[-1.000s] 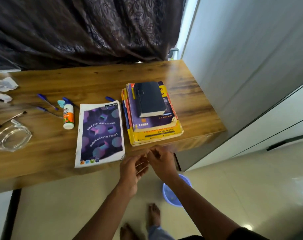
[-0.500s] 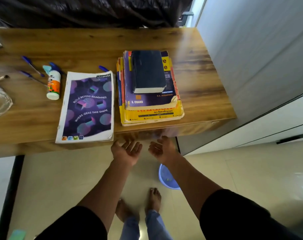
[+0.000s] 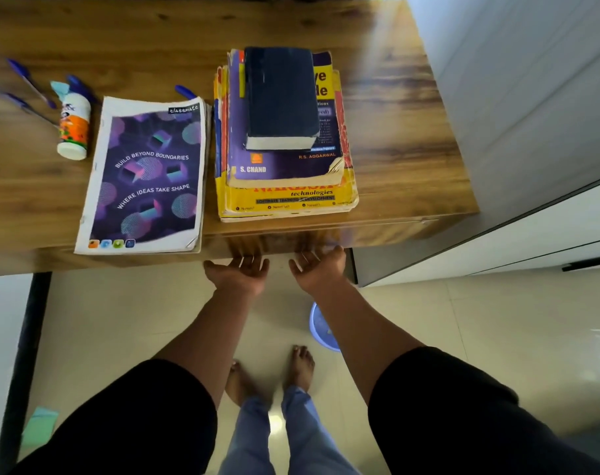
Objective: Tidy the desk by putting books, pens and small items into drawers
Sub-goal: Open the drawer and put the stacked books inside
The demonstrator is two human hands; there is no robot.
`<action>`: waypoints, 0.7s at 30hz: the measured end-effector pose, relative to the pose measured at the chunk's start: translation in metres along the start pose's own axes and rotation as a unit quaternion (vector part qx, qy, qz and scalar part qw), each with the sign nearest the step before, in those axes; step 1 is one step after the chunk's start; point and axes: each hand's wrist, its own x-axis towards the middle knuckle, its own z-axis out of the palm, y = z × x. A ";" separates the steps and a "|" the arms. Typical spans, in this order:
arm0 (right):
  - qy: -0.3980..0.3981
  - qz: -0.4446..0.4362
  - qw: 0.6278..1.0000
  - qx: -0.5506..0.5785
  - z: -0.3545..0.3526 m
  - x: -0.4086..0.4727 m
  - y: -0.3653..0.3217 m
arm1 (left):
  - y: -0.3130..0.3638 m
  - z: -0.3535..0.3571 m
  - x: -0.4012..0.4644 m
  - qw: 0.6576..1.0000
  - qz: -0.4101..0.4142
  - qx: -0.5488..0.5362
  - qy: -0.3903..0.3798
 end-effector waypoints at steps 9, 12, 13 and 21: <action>-0.015 0.003 1.000 -0.024 -0.019 -0.007 0.005 | -0.002 -0.018 -0.010 0.999 -0.015 0.000 -0.035; -0.024 0.011 0.999 -0.038 -0.028 -0.012 0.006 | -0.002 -0.027 -0.013 0.999 -0.020 0.002 -0.038; -0.026 0.016 0.999 -0.041 -0.031 -0.015 0.006 | -0.003 -0.029 -0.015 0.999 -0.021 0.003 -0.035; -0.013 0.018 0.999 -0.041 -0.054 -0.030 0.019 | -0.010 -0.048 -0.034 0.999 -0.018 0.022 -0.024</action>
